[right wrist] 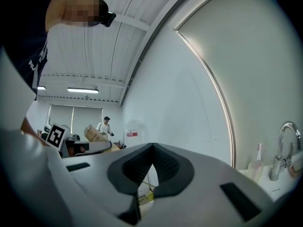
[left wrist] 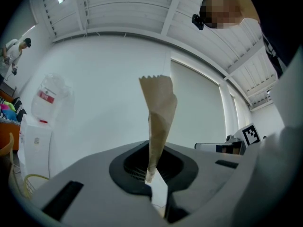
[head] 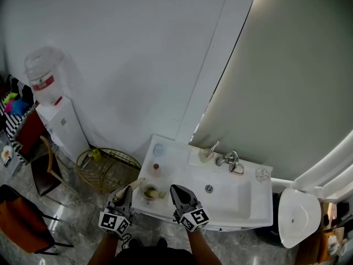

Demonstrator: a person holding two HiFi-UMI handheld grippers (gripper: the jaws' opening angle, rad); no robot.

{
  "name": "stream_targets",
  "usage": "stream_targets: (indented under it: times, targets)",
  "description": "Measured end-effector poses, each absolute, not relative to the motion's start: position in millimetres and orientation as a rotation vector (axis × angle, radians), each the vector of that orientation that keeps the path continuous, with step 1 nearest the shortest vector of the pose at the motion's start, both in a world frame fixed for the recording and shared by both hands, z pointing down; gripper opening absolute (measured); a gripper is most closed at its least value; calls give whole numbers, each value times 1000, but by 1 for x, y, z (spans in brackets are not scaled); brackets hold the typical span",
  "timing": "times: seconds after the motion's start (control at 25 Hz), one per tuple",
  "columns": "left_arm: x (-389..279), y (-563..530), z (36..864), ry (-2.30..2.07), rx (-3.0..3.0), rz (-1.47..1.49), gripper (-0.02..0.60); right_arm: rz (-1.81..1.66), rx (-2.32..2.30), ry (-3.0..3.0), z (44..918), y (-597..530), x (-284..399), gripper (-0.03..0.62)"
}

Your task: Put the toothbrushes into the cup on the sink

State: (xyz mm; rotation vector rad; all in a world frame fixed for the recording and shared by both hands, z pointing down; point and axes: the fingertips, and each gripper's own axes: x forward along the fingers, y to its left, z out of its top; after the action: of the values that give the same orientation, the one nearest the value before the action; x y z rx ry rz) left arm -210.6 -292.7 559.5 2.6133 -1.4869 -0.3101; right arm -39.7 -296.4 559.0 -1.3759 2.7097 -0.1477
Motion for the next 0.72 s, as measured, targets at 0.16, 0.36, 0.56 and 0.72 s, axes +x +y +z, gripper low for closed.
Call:
stream_targets:
  times: [0.16, 0.36, 0.56, 0.72]
  targets:
    - [-209, -292, 561, -1481, 2627, -299, 34, -143, -1366, 2715, 556, -296, -40, 28]
    - [-205, -294, 572, -1467, 2631, -254, 34, -129, -1376, 2716, 555, -294, -36, 28]
    - [-194, -298, 586, -1440, 2632, -201, 34, -114, -1381, 2708, 549, -290, -34, 28]
    - [-185, -303, 610, -1417, 2625, -118, 34, -122, -1376, 2702, 546, -289, -32, 28]
